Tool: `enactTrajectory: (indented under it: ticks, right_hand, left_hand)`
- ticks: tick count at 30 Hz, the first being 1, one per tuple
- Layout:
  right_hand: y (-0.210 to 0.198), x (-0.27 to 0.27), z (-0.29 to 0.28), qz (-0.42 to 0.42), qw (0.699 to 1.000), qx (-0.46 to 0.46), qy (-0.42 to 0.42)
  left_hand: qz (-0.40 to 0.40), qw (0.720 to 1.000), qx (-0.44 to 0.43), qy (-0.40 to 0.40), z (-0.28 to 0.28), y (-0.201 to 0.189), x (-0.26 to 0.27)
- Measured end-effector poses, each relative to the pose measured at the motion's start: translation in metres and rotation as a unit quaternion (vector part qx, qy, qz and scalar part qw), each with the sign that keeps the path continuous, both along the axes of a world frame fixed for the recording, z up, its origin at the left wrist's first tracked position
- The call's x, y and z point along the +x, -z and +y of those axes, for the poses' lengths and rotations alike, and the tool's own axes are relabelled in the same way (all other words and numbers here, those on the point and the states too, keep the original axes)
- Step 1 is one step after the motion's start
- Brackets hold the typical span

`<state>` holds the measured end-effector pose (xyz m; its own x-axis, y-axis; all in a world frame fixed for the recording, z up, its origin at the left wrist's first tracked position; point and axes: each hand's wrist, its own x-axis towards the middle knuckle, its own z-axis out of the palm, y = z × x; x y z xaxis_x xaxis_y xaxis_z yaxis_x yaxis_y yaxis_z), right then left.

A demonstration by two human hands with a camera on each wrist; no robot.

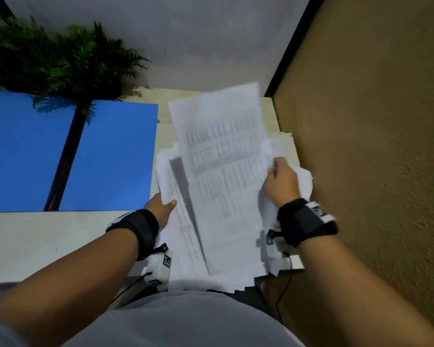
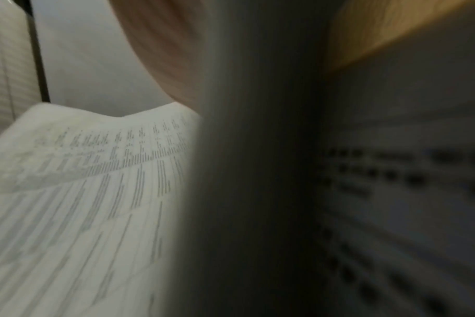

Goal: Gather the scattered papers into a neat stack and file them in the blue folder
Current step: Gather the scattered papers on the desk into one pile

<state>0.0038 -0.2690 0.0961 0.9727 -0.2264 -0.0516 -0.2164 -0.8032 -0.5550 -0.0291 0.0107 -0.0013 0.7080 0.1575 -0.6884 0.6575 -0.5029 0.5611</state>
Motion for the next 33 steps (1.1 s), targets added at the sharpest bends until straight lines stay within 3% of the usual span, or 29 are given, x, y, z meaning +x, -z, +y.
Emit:
enactTrajectory:
  ticks: [4,8,10,12,14,16,18,22,26,30,33]
  right_hand:
    - [0.066,-0.018,0.027,0.159,0.986,0.048,0.022]
    - [0.091,-0.030,0.045,0.165,0.980,0.101,0.044]
    - [0.093,-0.031,0.045,0.151,0.980,0.113,0.061]
    - [0.092,-0.030,0.030,0.106,0.966,0.163,0.172]
    - [0.092,-0.030,0.000,0.085,0.939,0.095,0.319]
    - [0.092,-0.035,-0.033,0.140,0.907,0.021,0.396]
    - [0.102,-0.039,-0.058,0.173,0.903,0.030,0.392]
    - [0.124,-0.038,-0.076,0.146,0.907,0.232,0.320]
    - [0.112,-0.036,-0.078,0.161,0.895,0.292,0.296]
    - [0.061,-0.032,-0.079,0.070,0.951,0.132,0.270]
    - [0.007,-0.027,-0.088,-0.051,0.967,0.034,0.248]
  left_hand:
    - [0.009,0.997,0.005,-0.075,-0.004,-0.003,0.004]
    - [0.002,0.984,-0.121,-0.133,-0.012,-0.006,-0.008]
    - [-0.017,0.984,-0.122,-0.127,-0.013,-0.003,-0.013]
    - [-0.022,0.995,-0.062,-0.078,-0.012,0.002,-0.010]
    - [-0.023,0.998,-0.033,-0.047,-0.008,0.007,-0.007]
    - [-0.022,0.999,-0.022,-0.029,-0.004,0.013,-0.006]
    - [-0.024,0.999,-0.015,-0.018,-0.004,0.014,-0.005]
    - [-0.020,1.000,-0.001,-0.007,-0.003,0.018,-0.003]
    - [-0.036,0.998,0.051,0.008,-0.004,0.015,-0.003]
    - [-0.019,0.999,0.040,0.007,-0.005,0.014,-0.002]
    - [0.005,1.000,-0.007,-0.014,-0.002,0.015,-0.001]
